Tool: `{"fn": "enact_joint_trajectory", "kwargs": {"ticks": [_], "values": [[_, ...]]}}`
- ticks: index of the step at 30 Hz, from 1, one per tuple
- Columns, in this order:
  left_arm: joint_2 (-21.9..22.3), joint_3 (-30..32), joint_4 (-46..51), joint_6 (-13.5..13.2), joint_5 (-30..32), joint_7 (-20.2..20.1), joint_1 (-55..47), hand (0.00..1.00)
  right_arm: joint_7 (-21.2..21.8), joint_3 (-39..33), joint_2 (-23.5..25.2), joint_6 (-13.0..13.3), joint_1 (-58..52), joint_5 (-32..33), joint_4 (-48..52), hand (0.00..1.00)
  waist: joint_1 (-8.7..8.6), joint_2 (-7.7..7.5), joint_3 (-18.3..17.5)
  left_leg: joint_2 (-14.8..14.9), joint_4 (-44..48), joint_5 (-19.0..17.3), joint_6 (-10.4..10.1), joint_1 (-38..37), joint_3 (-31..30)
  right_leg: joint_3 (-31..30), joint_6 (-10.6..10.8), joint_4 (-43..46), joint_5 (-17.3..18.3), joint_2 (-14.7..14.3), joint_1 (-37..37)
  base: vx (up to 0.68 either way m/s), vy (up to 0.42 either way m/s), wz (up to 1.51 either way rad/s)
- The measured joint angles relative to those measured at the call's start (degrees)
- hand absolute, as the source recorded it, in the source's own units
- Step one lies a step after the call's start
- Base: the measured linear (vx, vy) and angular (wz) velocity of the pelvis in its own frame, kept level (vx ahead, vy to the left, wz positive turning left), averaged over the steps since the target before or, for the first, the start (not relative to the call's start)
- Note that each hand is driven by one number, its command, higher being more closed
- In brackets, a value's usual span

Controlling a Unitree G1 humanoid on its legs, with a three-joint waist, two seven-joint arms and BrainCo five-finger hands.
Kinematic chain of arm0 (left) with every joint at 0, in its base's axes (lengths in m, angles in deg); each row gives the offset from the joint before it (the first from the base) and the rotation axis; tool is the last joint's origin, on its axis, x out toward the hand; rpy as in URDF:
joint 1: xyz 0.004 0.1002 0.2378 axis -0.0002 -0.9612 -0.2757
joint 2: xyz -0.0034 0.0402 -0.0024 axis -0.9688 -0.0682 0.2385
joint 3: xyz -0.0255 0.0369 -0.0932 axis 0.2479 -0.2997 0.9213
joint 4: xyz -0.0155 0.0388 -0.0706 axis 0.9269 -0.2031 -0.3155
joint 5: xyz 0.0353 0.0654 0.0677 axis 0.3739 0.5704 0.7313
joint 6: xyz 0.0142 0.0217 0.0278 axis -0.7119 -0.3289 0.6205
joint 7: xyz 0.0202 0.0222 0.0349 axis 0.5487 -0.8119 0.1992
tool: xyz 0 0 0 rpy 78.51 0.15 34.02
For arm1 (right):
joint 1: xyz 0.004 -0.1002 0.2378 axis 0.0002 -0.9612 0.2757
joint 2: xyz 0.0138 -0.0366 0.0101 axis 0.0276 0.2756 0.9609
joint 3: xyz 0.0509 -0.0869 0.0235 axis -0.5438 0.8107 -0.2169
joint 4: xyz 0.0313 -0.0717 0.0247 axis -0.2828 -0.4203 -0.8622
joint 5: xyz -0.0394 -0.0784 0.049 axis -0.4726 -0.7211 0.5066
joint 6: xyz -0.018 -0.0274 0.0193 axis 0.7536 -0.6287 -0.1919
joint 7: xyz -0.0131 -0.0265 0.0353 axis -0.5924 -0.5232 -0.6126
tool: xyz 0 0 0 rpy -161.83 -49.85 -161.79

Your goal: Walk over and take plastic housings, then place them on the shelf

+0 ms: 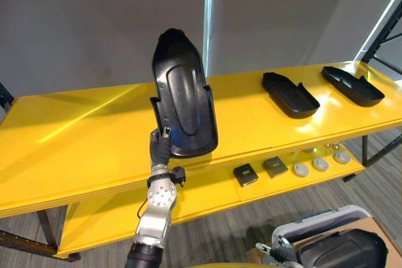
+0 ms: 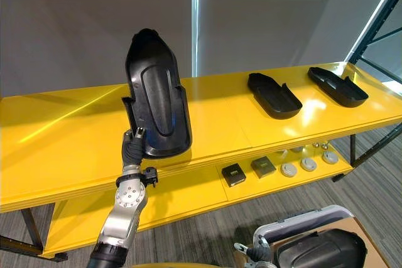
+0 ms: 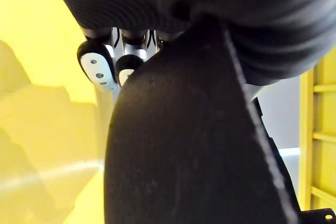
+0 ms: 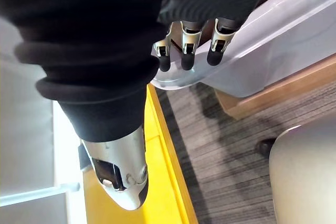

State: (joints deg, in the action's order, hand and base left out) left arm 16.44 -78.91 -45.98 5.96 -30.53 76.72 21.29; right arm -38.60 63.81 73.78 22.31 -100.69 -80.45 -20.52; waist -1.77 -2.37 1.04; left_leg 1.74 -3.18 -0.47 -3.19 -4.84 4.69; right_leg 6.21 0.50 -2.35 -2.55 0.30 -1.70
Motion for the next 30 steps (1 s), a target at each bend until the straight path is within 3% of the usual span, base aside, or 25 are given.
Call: {"fn": "enact_joint_trajectory", "kwargs": {"ticks": [7, 12, 13, 17, 24, 30], "values": [[-3.42, 4.44, -11.68, 2.04, -1.77, 1.25, 7.1, 1.0, 0.04, 0.17, -0.32, -0.02, 1.81, -0.07, -1.7, 0.0, -2.22, 0.06, 0.01, 0.04, -0.99, 0.81, 0.24, 0.1, 0.15, -0.31, -0.42, -1.85, -1.39, -0.31, -0.08, -0.01, -0.002, -0.03], [-4.55, 6.04, -16.13, 3.24, -2.3, 1.9, 10.03, 1.0, 0.08, 0.25, -0.73, -0.03, 2.15, -0.23, -2.01, 0.0, -2.66, 0.17, 0.11, -0.08, -1.17, 0.79, 0.26, 0.1, 0.3, -0.88, -0.43, -2.07, -1.52, -0.33, 0.05, 0.0, 0.007, -0.01], [-4.62, 6.06, -16.25, 3.57, -2.36, 1.89, 10.34, 0.0, 0.09, 0.26, -0.85, -0.03, 2.37, -0.56, -2.18, 0.0, -2.81, 0.24, 0.18, -0.14, -1.37, 0.8, 0.26, 0.1, 0.31, -0.94, -0.43, -2.19, -1.53, -0.32, 0.11, 0.0, 0.0, 0.0], [-5.01, 7.23, -19.92, 3.71, -3.56, 2.02, 12.59, 0.0, 0.1, 0.41, -1.21, -0.04, 3.3, -1.51, -2.33, 0.0, -3.82, 0.71, 0.79, -0.32, -1.88, 0.8, 0.27, 0.09, 0.57, -1.35, -0.38, -2.94, -1.87, -0.28, 0.09, -0.01, 0.01, -0.03], [-5.83, 8.0, -21.91, 3.7, -5.97, 2.06, 16.14, 0.0, 0.08, 0.39, -1.33, -0.05, 4.01, -1.9, -2.33, 0.0, -4.13, 0.79, 2.15, -0.31, -1.89, 0.78, 0.27, -0.02, 0.72, -1.54, -0.39, -2.98, -1.88, -0.33, 0.08, 0.0, 0.004, -0.02], [-5.97, 8.23, -22.4, 3.53, -12.3, 3.38, 17.1, 0.0, 0.07, 0.41, -1.35, -0.07, 4.15, -1.91, -2.34, 0.0, -4.47, 0.8, 2.24, -0.35, -1.88, 0.78, 0.27, -0.03, 0.71, -1.55, -0.39, -2.97, -1.88, -0.29, 0.06, -0.02, 0.004, 0.0]]}}
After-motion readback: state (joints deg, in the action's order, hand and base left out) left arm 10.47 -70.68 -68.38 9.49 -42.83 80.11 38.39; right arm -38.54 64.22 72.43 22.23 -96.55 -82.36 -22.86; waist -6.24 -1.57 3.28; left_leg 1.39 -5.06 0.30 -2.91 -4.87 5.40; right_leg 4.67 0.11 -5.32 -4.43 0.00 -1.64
